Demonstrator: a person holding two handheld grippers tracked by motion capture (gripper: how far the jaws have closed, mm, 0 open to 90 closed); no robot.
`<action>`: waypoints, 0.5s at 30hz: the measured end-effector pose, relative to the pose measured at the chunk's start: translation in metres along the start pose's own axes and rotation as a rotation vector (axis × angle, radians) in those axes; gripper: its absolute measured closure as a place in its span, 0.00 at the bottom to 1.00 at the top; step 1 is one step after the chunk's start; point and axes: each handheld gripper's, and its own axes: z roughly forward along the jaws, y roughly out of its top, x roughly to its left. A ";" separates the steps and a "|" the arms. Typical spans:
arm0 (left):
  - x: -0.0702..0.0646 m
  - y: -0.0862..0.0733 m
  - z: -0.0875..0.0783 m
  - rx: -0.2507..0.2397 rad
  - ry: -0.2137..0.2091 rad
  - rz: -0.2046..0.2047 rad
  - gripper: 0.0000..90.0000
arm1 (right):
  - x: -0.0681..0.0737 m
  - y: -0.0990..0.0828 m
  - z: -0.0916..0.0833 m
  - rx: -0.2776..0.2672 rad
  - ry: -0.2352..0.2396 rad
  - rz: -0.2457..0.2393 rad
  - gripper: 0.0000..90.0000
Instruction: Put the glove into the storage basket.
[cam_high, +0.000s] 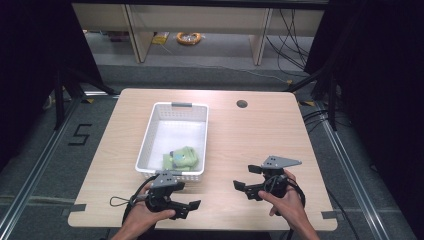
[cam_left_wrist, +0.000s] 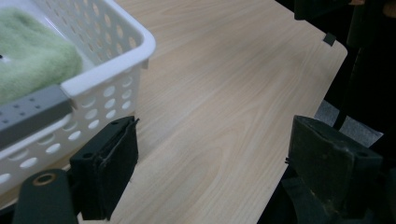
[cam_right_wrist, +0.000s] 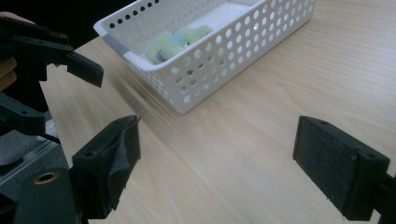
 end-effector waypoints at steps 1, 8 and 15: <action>-0.001 -0.001 0.001 0.001 -0.006 0.007 0.18 | -0.001 -0.001 -0.001 0.006 -0.017 -0.025 0.18; -0.004 -0.012 0.006 0.005 0.004 0.009 0.18 | 0.003 -0.014 -0.005 0.007 -0.004 -0.014 0.18; -0.004 -0.021 0.008 0.031 0.003 0.042 0.18 | 0.006 -0.027 -0.007 0.011 -0.013 -0.035 0.18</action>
